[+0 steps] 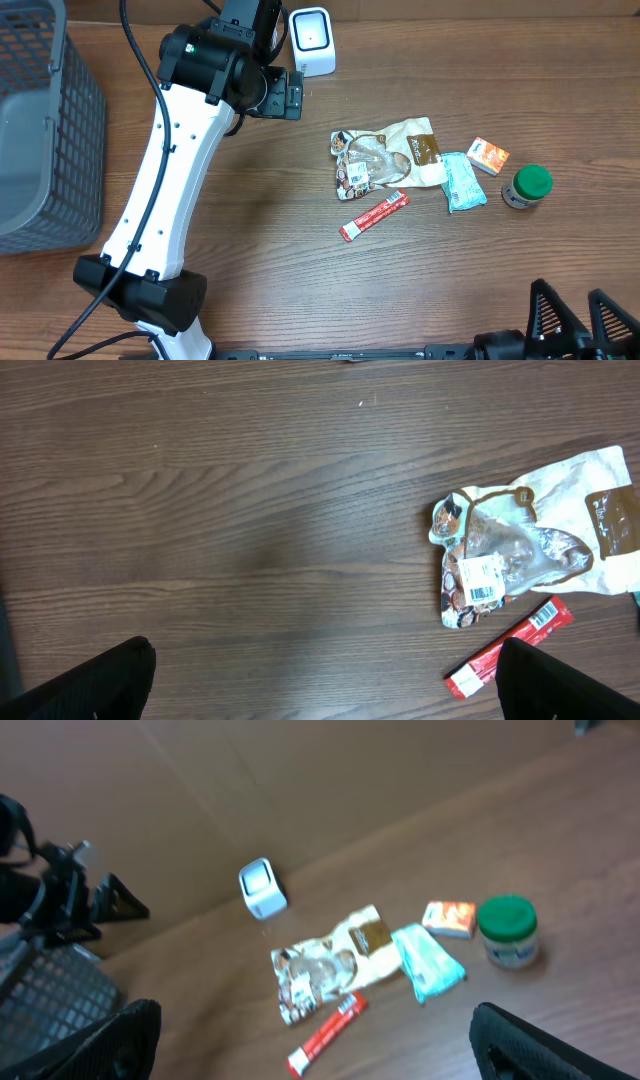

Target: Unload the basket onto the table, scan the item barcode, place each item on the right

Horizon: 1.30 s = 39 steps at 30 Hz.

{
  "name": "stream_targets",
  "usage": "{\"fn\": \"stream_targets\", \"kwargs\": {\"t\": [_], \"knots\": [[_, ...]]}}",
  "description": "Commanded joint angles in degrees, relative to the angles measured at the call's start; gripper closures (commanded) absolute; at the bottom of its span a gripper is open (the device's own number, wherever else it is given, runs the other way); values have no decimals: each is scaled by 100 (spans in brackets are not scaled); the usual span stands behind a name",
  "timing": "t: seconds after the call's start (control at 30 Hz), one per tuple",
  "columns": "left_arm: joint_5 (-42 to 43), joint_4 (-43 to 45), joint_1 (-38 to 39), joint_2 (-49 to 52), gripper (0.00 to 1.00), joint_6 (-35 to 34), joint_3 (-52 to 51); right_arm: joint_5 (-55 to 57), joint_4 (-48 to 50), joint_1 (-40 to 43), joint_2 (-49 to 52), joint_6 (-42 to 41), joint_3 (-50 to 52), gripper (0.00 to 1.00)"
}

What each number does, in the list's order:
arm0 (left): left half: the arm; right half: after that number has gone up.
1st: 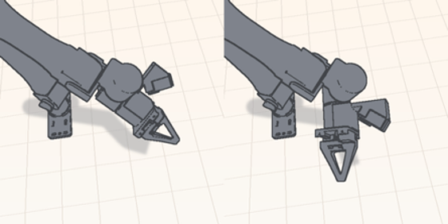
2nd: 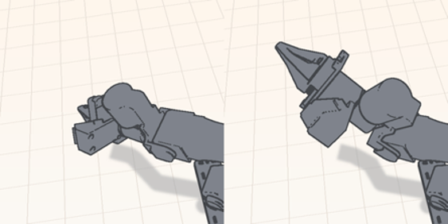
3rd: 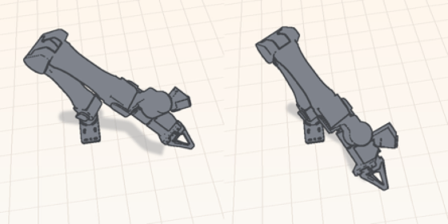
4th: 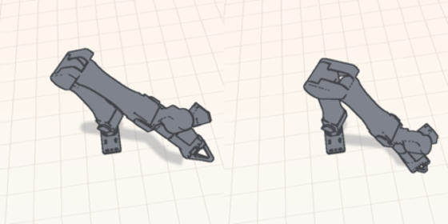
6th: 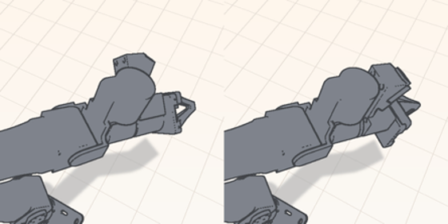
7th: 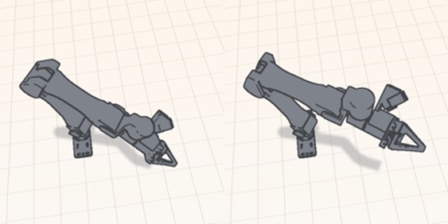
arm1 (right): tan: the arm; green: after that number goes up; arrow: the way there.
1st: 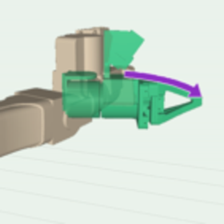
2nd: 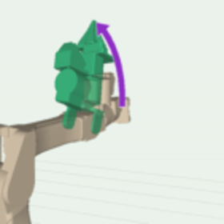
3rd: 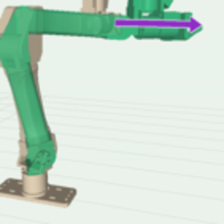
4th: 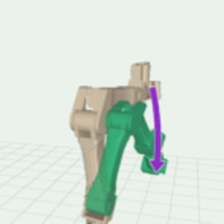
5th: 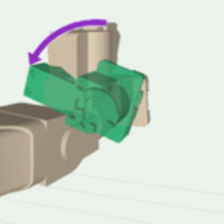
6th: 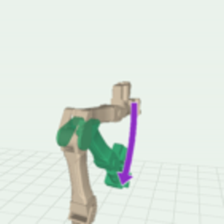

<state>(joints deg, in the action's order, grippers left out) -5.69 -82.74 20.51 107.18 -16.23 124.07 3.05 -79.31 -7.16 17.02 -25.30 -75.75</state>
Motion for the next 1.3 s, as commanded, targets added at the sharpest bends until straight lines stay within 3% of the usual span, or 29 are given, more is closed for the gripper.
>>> {"fn": "stream_targets", "kwargs": {"t": [0.0, 0.43, 1.27], "knots": [[-70, 9, 13, 46, 0, -72, 17, 52, -192, -28, -68, -20, -4, 0], [-70, 11, 13, 46, 0, -70, 17, 52, -1744, -31, -68, -20, 66, 0], [-70, 9, 13, 46, 0, -72, 17, -164, -1770, -31, -68, -20, 1156, 0]]}}
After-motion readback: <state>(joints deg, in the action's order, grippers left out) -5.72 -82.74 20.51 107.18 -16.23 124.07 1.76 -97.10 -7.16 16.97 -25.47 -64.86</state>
